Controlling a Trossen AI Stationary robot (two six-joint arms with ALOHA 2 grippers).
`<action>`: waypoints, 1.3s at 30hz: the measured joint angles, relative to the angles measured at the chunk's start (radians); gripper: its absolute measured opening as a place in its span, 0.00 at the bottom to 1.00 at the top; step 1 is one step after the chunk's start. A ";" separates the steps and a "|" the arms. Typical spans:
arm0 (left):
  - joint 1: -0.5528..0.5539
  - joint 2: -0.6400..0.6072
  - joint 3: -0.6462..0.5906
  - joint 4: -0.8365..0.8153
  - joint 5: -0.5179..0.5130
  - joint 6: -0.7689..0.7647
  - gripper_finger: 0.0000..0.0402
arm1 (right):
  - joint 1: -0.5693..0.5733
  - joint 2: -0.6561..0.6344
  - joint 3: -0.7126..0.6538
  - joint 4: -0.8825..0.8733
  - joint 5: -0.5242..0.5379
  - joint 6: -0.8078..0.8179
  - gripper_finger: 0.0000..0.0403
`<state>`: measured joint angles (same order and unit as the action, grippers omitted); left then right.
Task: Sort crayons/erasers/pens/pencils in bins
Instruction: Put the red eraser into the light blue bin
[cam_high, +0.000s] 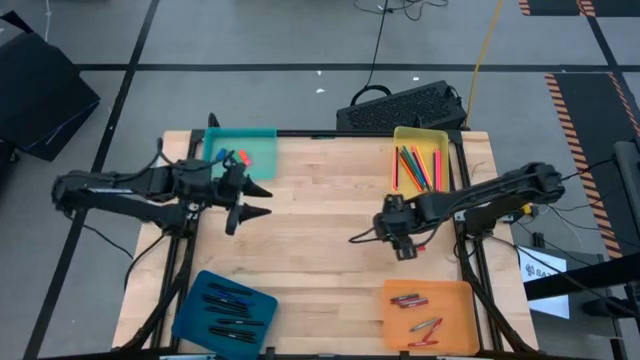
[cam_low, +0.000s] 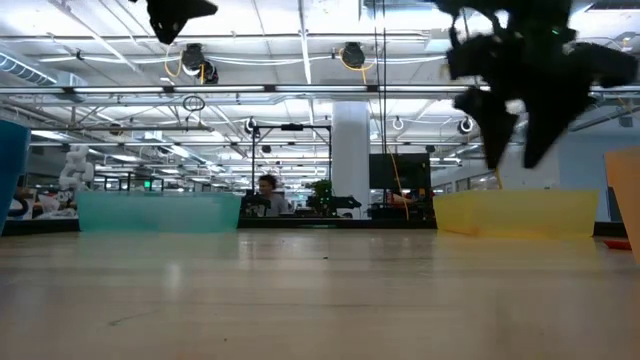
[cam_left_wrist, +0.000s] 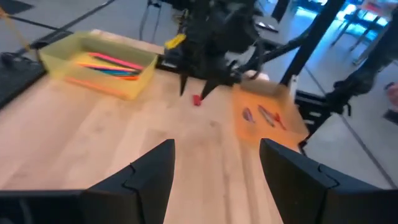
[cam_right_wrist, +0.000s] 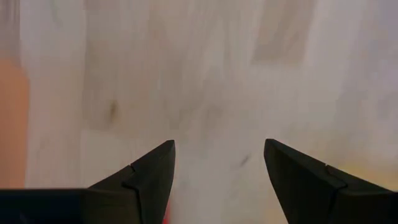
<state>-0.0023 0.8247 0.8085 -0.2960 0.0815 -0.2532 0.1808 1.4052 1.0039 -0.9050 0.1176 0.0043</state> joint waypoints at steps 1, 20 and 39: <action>-0.021 0.011 0.000 0.015 -0.007 -0.011 0.59 | 0.003 -0.014 -0.032 0.000 -0.017 0.024 0.59; -0.188 0.193 0.001 0.142 -0.136 0.007 0.59 | 0.043 0.089 -0.223 -0.083 -0.172 0.245 0.57; -0.188 -0.238 0.001 0.001 -0.348 -0.062 0.59 | 0.072 0.204 -0.213 -0.026 -0.146 0.164 0.18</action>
<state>-0.1902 0.5863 0.8100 -0.2954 -0.2661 -0.3148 0.2527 1.6096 0.7914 -0.9311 -0.0282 0.1687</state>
